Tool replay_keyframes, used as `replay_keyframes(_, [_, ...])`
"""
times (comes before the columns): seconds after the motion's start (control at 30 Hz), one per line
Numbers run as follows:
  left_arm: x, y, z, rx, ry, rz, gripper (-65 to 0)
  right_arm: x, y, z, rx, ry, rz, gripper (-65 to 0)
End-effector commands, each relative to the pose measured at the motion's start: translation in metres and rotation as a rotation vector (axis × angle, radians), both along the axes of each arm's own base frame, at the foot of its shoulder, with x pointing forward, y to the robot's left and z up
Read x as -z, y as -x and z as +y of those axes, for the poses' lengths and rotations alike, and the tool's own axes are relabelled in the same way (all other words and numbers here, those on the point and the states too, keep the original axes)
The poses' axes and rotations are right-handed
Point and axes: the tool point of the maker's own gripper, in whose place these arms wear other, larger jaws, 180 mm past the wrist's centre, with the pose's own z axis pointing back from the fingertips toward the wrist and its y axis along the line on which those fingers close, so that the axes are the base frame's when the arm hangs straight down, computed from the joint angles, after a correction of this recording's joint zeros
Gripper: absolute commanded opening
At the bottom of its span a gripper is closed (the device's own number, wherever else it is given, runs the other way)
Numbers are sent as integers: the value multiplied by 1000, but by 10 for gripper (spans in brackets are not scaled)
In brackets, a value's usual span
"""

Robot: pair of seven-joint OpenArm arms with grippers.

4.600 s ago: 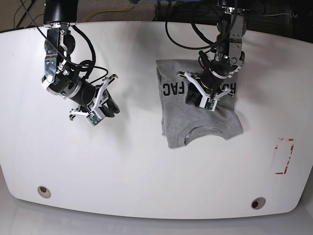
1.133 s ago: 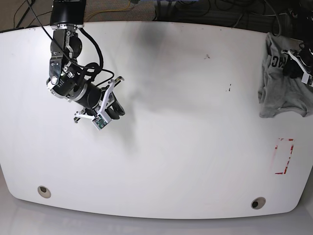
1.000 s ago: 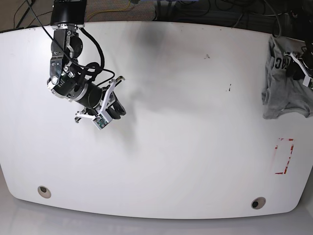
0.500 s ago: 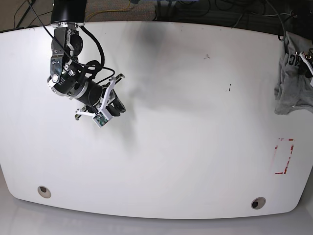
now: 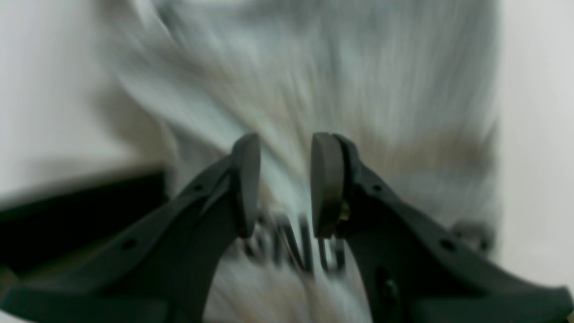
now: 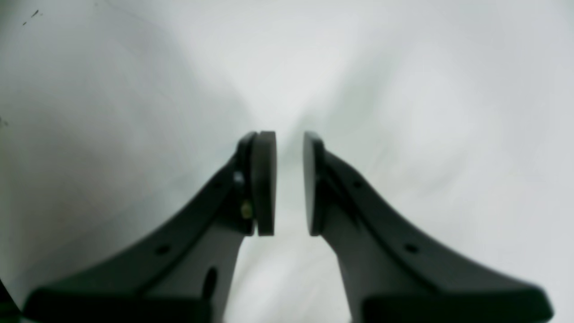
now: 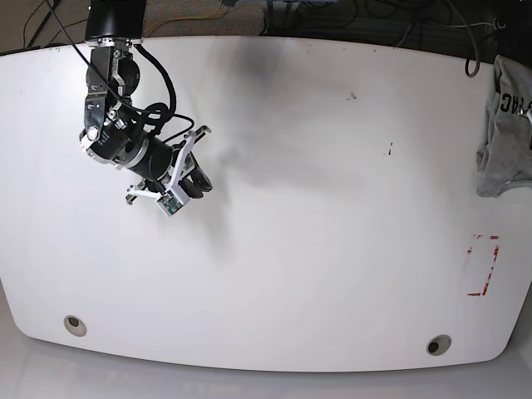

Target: Layout the t-shirt on the table in an organized manner, then fold the t-shirt properly

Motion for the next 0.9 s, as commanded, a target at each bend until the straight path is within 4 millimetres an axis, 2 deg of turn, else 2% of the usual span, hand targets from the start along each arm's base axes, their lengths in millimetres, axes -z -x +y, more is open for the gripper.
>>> replay_keyframes(0.0, [-36,-24,0,34,-46,-84,-471,-18,-8,1,-4,-22,-63,-555])
replay_keyframes(0.1, [-53,-37,-9,60,-63,-133,-472,-23,-10,4,-6,-44,-93,-555])
replay_keyframes(0.23, [-66,-52,-35,100,-46,-219,-472,-20,-6,0,3,0,-125,-555])
replay_keyframes(0.37, [-84,-63,-68,155,-24,-330,-472,-17,-2,-7,24,85,-195,-555])
replay_keyframes(0.43, [-88,-64,-87,184,10,-397,-472,-16,0,-5,31,83,-231,-555])
replay_keyframes(0.53, [-94,-67,-120,228,100,-529,-472,-19,3,-12,83,63,-299,-556])
replay_keyframes(0.63, [-94,-67,-146,241,209,-648,-472,-18,7,-20,152,21,-339,-556])
replay_keyframes(0.73, [-90,-66,-161,215,289,-732,-471,-17,15,-30,199,-7,-363,-556])
replay_keyframes(0.87, [-67,-58,-178,183,323,-724,-472,-13,33,-47,255,-42,-369,-556])
